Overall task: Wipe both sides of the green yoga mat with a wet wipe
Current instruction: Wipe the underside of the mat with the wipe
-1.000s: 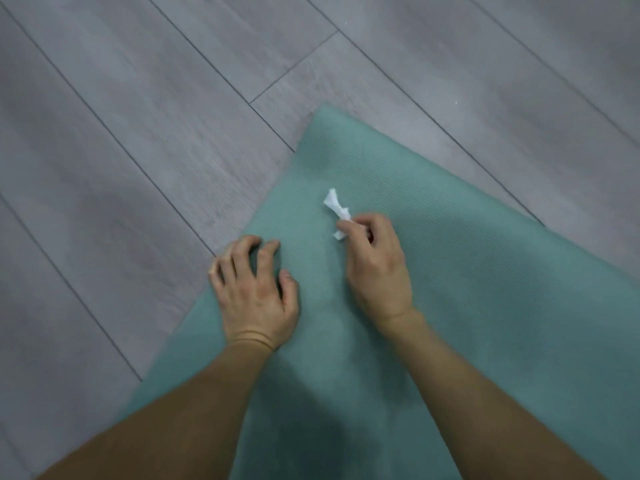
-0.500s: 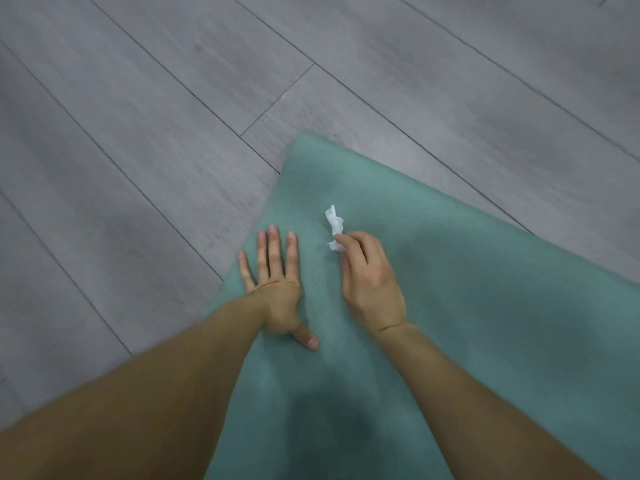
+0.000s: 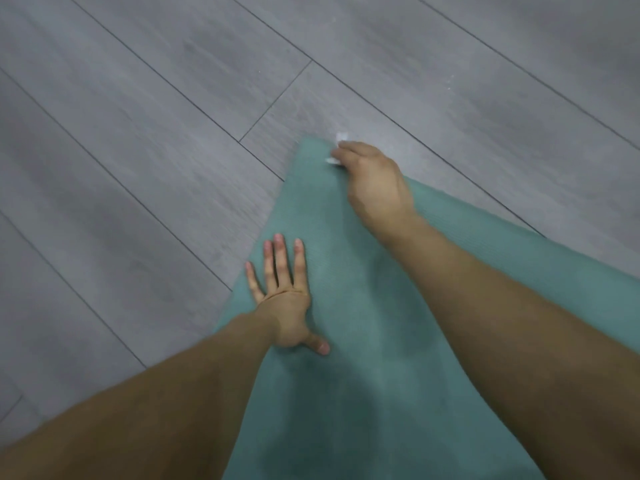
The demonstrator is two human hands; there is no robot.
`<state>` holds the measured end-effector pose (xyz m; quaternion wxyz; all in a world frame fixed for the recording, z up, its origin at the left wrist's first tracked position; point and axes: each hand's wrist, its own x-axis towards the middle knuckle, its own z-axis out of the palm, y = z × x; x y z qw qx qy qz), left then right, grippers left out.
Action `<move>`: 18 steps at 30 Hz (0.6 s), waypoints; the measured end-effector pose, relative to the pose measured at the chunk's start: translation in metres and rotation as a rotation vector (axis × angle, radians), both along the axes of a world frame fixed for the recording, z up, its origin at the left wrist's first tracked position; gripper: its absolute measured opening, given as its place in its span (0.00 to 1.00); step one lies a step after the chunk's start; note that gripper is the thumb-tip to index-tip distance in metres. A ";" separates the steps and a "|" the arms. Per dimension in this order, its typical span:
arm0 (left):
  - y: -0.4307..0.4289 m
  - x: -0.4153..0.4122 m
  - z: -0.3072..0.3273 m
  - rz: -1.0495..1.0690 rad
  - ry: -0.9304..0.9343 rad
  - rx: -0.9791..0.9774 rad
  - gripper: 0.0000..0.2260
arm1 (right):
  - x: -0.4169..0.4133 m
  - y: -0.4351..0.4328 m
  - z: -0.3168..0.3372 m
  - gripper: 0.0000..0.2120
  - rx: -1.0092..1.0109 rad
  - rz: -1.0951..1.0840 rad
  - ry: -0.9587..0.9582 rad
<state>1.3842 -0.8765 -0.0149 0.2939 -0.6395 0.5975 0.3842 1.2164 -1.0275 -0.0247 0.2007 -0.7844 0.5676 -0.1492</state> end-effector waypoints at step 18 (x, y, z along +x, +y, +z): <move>-0.001 -0.002 0.005 0.008 -0.007 0.010 0.85 | -0.033 0.024 0.015 0.18 0.049 -0.033 0.001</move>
